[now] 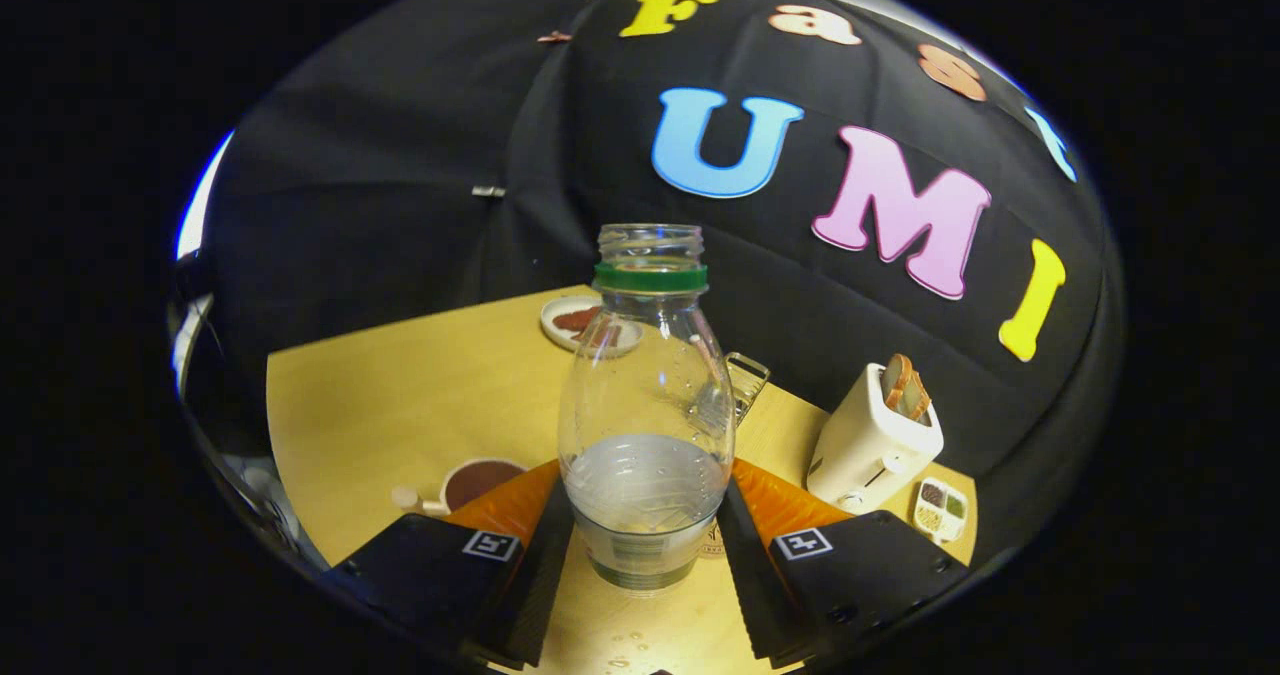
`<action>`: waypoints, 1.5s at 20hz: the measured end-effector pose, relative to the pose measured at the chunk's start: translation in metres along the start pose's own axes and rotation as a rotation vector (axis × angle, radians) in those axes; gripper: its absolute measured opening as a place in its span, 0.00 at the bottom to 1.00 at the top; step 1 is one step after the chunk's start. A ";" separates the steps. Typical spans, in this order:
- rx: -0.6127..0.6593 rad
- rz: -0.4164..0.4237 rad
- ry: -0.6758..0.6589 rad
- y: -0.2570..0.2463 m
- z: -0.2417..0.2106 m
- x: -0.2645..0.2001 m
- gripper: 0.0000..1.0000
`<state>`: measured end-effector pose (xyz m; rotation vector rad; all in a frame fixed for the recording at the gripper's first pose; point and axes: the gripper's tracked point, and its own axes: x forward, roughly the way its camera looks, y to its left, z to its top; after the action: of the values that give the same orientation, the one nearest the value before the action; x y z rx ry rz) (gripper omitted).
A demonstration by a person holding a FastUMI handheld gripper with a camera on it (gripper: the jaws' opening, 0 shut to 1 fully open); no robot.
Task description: Take the bottle from table, then pour the juice into the cup, finally place the bottle on the coaster
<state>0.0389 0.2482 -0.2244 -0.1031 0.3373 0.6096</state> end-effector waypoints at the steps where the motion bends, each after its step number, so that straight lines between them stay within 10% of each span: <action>1: 0.047 -0.005 -0.011 -0.008 0.001 0.006 0.77; 30: 0.222 -0.099 0.032 -0.102 -0.081 0.103 0.84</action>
<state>0.1540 0.2055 -0.3362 0.0831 0.4263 0.4698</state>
